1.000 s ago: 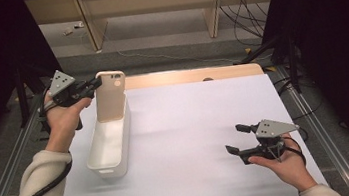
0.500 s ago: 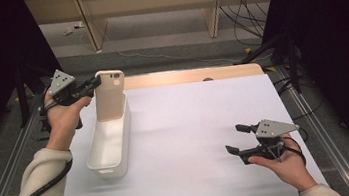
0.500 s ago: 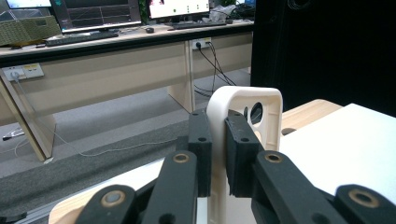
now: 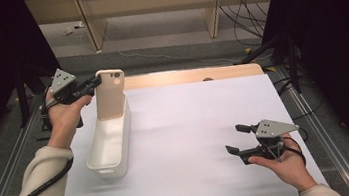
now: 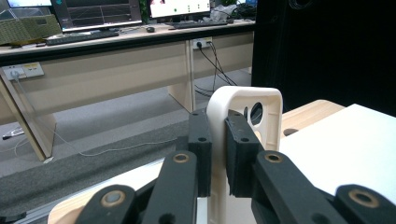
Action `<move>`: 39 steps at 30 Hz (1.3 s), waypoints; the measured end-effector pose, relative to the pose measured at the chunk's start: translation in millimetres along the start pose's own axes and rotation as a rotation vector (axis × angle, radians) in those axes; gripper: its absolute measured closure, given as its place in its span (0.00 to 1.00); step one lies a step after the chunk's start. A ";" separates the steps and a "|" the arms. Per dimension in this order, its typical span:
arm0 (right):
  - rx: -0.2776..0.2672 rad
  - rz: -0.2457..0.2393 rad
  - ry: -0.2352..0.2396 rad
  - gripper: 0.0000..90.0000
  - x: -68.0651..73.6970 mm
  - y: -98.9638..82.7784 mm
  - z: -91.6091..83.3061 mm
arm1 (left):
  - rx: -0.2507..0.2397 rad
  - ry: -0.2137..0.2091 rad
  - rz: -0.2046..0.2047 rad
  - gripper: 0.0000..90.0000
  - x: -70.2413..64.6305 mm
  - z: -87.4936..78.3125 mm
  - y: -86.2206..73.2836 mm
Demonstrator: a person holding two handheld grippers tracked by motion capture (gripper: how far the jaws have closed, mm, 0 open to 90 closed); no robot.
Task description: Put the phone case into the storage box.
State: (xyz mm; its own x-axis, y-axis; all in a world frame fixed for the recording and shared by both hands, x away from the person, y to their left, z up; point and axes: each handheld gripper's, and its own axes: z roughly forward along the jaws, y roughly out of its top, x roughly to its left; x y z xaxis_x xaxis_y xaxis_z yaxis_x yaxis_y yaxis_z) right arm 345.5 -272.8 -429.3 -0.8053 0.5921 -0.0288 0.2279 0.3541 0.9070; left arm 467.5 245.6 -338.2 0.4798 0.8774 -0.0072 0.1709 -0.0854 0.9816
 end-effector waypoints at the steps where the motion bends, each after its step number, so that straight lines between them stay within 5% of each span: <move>1: 0.000 0.000 0.000 0.24 0.0 0.0 0.0 | 0.000 0.000 0.000 0.91 0.0 0.0 0.0; 39: -0.002 0.002 0.000 0.24 -0.1 0.2 0.2 | 0.001 0.003 -0.002 0.91 9.0 12.8 -6.5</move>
State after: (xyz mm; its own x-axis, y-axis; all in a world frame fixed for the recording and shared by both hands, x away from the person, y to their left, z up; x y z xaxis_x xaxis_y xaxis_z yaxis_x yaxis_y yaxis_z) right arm 345.8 -272.7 -429.2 -0.8046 0.5931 -0.0270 0.2282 0.3510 0.9081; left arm 481.8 248.0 -347.1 0.4767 0.8790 -0.0082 0.1724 -0.0843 0.9814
